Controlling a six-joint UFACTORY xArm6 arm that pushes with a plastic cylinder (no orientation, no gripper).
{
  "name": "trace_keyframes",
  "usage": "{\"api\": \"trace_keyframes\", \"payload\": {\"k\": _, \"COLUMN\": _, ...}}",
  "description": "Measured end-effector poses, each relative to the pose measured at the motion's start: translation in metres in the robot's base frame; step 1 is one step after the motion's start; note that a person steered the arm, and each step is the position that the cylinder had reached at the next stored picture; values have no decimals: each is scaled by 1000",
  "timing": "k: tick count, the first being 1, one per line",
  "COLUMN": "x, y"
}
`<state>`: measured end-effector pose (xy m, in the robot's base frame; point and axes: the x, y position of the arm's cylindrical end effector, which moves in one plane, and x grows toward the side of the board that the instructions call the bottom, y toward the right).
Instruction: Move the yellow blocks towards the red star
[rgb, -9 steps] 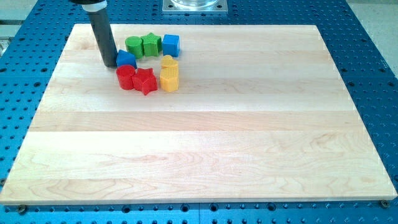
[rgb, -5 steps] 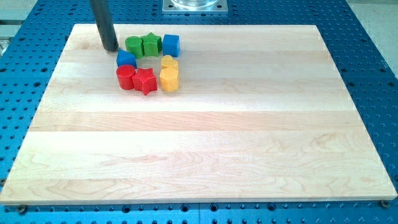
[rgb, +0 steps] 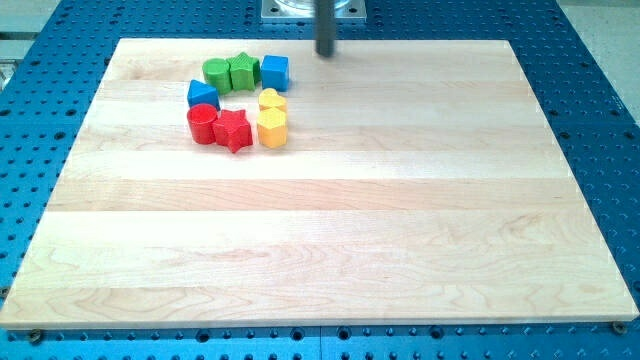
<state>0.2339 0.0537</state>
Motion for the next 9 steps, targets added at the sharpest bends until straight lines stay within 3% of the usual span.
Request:
{"api": "trace_keyframes", "payload": {"k": 1, "x": 83, "y": 6}}
{"api": "trace_keyframes", "payload": {"k": 3, "x": 91, "y": -61}}
{"api": "trace_keyframes", "payload": {"k": 7, "x": 72, "y": -101}}
{"api": "trace_keyframes", "payload": {"k": 9, "x": 89, "y": -132}}
